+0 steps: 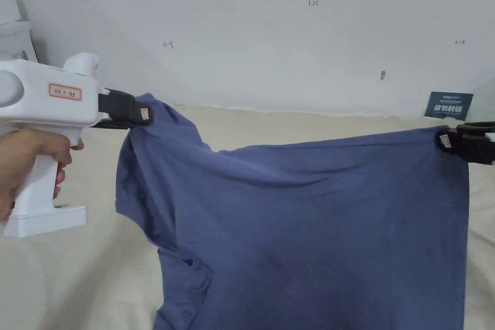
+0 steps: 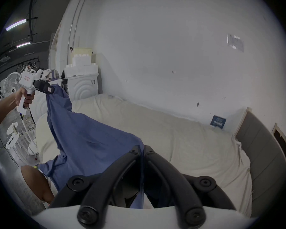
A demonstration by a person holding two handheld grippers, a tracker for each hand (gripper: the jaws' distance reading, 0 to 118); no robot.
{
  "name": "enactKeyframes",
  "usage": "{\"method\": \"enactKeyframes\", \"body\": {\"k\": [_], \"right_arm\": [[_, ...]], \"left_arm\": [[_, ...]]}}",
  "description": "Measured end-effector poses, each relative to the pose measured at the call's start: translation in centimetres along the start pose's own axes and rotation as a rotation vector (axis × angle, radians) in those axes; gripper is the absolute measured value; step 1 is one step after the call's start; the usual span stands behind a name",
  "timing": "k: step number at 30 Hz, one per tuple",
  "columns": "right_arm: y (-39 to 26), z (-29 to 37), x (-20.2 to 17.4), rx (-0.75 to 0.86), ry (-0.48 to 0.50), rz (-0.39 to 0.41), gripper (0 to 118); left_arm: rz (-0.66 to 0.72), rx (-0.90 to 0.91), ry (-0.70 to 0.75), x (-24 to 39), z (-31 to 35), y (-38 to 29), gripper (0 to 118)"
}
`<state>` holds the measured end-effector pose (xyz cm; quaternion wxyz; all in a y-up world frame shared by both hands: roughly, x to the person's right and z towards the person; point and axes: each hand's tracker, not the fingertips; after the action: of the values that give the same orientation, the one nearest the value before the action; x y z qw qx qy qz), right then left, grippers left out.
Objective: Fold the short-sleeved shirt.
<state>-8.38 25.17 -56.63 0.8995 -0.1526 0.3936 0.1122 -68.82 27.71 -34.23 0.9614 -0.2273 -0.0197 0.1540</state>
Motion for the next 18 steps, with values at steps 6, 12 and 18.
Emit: {"method": "enactKeyframes", "body": {"k": [6, 12, 18], "right_arm": [[6.9, 4.1, 0.0, 0.088, -0.010, 0.008, 2], [13.6, 5.8, 0.3, 0.161, -0.035, 0.012, 2], [19.3, 5.9, 2.9, 0.205, -0.090, -0.001, 2]], "left_arm": [[-0.049, 0.091, 0.035, 3.4, 6.0, 5.0, 5], [-0.090, 0.173, 0.085, 4.2, 9.0, 11.4, 5], [-0.178, 0.217, 0.142, 6.2, 9.1, 17.6, 5]]}}
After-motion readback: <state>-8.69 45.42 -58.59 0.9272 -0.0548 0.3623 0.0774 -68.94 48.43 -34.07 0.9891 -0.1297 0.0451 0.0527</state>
